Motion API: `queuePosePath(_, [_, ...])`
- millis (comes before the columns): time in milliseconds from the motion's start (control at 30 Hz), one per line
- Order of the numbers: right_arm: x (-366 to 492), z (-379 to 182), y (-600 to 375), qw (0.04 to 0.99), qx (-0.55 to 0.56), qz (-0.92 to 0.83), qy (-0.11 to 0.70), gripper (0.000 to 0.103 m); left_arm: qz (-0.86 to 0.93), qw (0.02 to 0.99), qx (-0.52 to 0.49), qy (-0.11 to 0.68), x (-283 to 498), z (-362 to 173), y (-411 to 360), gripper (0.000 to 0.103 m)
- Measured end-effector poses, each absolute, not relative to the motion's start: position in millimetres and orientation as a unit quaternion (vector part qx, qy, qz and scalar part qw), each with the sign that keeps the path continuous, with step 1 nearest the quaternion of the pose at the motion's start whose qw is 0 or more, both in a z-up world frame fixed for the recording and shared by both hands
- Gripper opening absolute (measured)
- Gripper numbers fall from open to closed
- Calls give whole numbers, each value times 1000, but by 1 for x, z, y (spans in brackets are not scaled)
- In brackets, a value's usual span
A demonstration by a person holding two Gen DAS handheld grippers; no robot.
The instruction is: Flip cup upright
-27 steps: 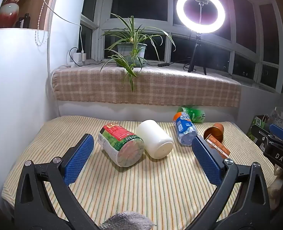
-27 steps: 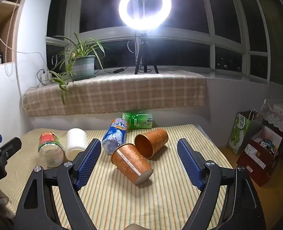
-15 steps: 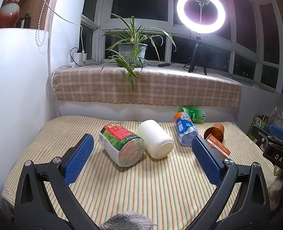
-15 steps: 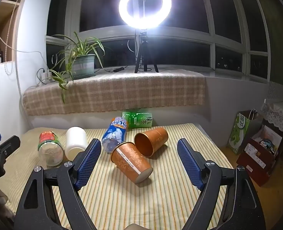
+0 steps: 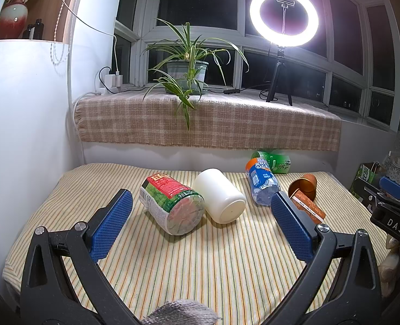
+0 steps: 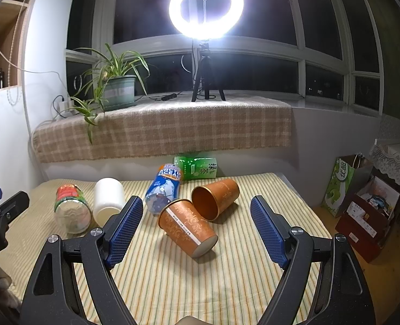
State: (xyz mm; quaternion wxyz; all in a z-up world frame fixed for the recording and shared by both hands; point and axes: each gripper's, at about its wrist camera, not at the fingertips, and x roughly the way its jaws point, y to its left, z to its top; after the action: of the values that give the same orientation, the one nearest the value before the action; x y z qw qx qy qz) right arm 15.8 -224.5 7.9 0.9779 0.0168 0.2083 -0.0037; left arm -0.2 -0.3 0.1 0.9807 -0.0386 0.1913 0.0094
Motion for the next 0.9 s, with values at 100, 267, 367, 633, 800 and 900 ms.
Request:
queuePosePath(100, [17, 8, -225, 978, 16, -4, 208, 82, 9, 981, -38, 192, 0, 0, 0, 103])
queuePosePath(267, [18, 8, -226, 978, 17, -4, 209, 82, 9, 981, -38, 192, 0, 0, 0, 103])
queuePosePath(367, [17, 8, -224, 978, 18, -4, 209, 82, 10, 981, -38, 192, 0, 0, 0, 103])
queuePosePath(633, [18, 7, -225, 977, 19, -4, 211, 82, 9, 981, -38, 192, 0, 0, 0, 103])
queuePosePath(800, [18, 7, -225, 977, 19, -3, 211, 82, 9, 981, -38, 192, 0, 0, 0, 103])
queuePosePath(900, [21, 4, -224, 977, 19, -4, 212, 82, 9, 981, -38, 192, 0, 0, 0, 103])
